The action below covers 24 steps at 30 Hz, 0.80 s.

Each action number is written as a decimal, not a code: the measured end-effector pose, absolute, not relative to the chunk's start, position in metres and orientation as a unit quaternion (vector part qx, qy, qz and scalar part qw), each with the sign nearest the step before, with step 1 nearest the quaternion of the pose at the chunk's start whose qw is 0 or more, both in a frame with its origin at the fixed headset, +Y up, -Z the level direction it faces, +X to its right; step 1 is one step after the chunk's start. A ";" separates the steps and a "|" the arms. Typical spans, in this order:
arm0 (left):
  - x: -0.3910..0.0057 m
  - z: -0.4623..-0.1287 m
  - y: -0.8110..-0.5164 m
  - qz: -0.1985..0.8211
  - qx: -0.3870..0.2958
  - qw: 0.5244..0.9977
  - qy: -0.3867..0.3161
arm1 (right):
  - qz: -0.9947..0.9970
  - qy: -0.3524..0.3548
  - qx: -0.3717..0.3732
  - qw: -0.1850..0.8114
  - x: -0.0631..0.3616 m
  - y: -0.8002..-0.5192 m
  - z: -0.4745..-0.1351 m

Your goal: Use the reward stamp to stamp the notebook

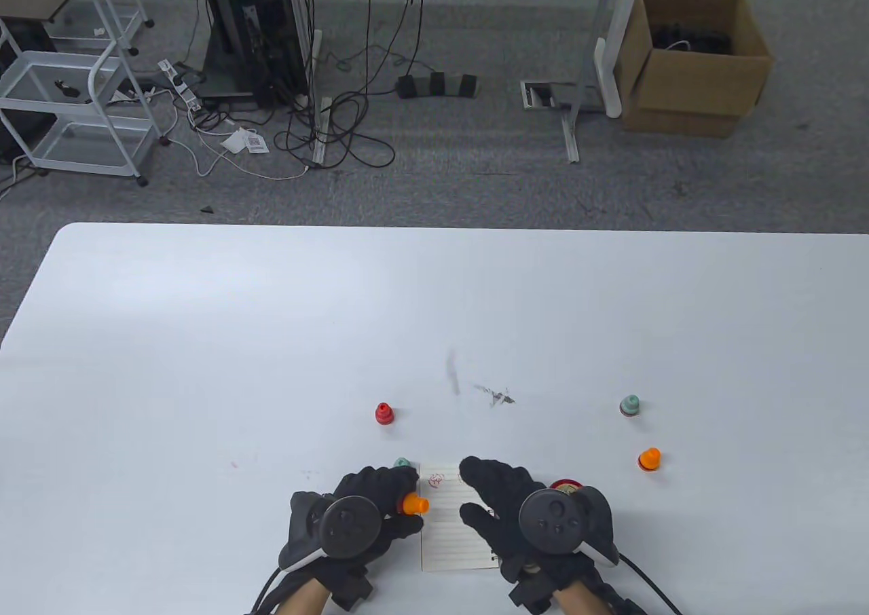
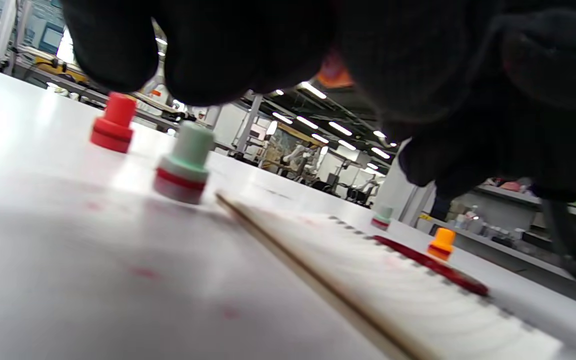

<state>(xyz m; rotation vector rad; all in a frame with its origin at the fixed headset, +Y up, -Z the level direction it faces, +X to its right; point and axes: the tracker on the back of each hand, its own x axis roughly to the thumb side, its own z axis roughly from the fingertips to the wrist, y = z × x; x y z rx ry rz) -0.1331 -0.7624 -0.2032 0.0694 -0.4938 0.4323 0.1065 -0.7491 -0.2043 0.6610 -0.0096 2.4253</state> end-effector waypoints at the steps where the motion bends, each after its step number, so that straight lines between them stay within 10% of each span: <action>1: -0.130 -0.201 -0.763 0.210 0.036 0.945 -0.247 | 0.913 0.000 0.258 0.317 0.101 -0.750 -0.203; 24: -0.123 -0.194 -0.767 0.244 0.034 0.928 -0.280 | 0.884 -0.034 0.267 0.382 0.089 -0.755 -0.200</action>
